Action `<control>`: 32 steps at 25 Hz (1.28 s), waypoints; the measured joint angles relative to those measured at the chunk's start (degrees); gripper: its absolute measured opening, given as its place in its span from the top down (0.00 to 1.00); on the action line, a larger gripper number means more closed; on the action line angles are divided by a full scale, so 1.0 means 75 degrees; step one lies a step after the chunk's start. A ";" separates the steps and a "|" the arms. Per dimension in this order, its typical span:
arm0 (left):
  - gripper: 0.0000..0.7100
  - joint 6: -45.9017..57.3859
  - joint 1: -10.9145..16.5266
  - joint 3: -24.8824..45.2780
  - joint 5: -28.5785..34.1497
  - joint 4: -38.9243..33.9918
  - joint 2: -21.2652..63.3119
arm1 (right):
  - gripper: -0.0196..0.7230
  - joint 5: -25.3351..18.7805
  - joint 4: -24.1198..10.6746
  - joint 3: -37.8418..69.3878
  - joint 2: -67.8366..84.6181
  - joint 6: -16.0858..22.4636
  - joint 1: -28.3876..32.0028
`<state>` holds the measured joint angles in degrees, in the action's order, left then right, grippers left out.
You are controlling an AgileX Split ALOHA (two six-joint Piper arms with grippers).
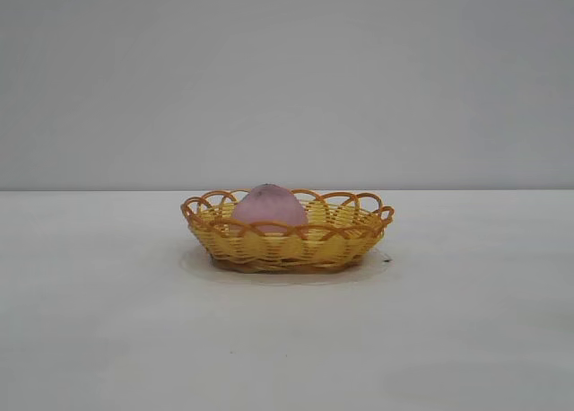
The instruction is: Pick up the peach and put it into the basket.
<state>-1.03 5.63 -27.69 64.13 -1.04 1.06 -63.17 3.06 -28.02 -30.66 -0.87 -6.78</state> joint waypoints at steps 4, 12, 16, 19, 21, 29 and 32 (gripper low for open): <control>0.43 -0.0005 0.0000 0.0000 0.0000 0.0000 0.0000 | 0.27 -0.0068 0.0000 0.0000 0.1609 -0.0064 0.0000; 0.43 -0.0005 0.0000 0.0000 0.0000 0.0000 0.0000 | 0.27 -0.0227 0.0000 0.0000 0.4121 -0.0128 0.0000; 0.43 -0.0017 0.0000 0.0000 0.0000 0.0000 0.0000 | 0.27 -0.0269 0.0000 0.0000 0.4211 -0.0131 0.0000; 0.43 -0.0017 0.0000 0.0000 0.0000 0.0000 0.0000 | 0.27 -0.0269 0.0000 0.0000 0.4211 -0.0144 0.0000; 0.43 -0.0017 0.0000 0.0000 0.0000 0.0000 0.0000 | 0.27 -0.0269 0.0000 0.0000 0.4211 -0.0144 0.0000; 0.43 -0.0017 0.0000 0.0000 0.0000 0.0000 0.0000 | 0.27 -0.0269 0.0000 0.0000 0.4211 -0.0144 0.0000; 0.43 -0.0017 0.0000 0.0000 0.0000 0.0000 0.0000 | 0.27 -0.0269 -0.0013 0.0000 0.4211 -0.0144 0.0000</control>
<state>-1.16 5.63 -27.69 64.13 -1.04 1.06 -65.19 2.97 -28.02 0.92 -1.95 -6.78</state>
